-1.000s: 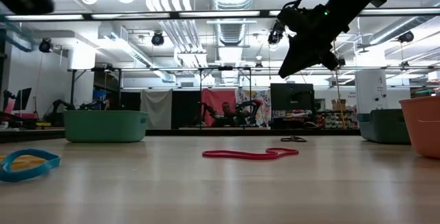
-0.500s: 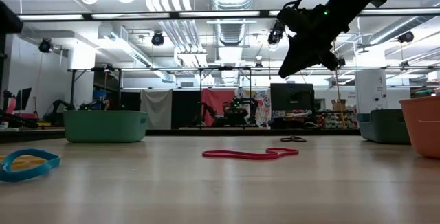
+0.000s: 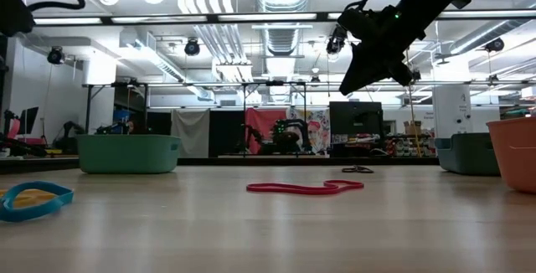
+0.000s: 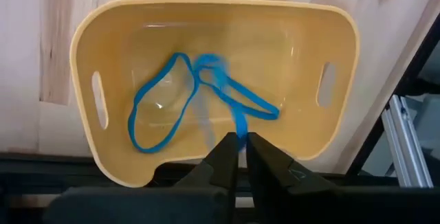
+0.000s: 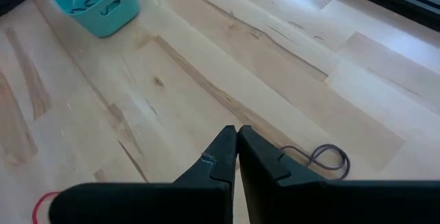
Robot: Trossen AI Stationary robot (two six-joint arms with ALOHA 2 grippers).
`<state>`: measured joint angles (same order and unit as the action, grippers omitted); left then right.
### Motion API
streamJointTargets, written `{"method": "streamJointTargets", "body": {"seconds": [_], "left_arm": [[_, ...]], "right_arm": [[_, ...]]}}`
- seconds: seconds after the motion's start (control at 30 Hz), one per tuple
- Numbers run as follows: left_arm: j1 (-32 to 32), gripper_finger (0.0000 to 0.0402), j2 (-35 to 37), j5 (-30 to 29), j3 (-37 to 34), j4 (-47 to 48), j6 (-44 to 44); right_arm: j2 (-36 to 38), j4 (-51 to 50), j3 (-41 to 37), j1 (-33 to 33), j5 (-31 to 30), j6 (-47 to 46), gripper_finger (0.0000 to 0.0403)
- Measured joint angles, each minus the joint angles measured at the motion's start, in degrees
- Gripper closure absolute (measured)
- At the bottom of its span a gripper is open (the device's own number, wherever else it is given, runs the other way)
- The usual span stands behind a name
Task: Sort rubber bands into baskets
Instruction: Put the blue rubber band into the yellow bin, then put the red rubber band into the orange bin
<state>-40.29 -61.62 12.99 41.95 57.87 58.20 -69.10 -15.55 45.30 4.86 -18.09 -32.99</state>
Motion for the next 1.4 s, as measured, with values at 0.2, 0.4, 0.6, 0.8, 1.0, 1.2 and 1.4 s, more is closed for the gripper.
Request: {"method": "streamJointTargets", "body": {"seconds": [0.2,0.4,0.6,0.8,1.0,1.2,1.4], "left_arm": [[0.0,0.0344,0.0,-0.46,0.59,-0.08,1.4],[0.0,0.0308,-0.05,-2.23,3.3,0.09,-2.5],[0.0,0.0306,-0.05,-15.75,9.61,0.06,-11.59],[0.04,0.0314,-0.02,-25.72,15.93,-0.15,-23.76],[0.07,0.0322,0.0,-39.92,16.9,-4.68,-40.09],[2.71,0.0323,0.2,-40.68,12.84,-16.3,-57.0],[9.33,0.0323,1.9,-36.59,5.21,-34.41,-70.77]], "right_arm": [[0.0,0.0,0.0,0.0,0.0,0.02,0.0394],[0.0,-0.02,0.0,0.0,0.0,0.6,0.0394],[0.0,0.0,0.0,0.0,0.0,0.79,0.0394],[0.0,0.0,0.0,0.0,0.0,1.25,0.0394],[0.0,2.32,0.0,-0.06,-0.02,3.64,0.0394],[-0.4,8.83,0.0,-1.58,0.03,7.31,0.0394],[-2.52,11.52,0.52,-4.53,0.7,11.12,0.0394]]}}
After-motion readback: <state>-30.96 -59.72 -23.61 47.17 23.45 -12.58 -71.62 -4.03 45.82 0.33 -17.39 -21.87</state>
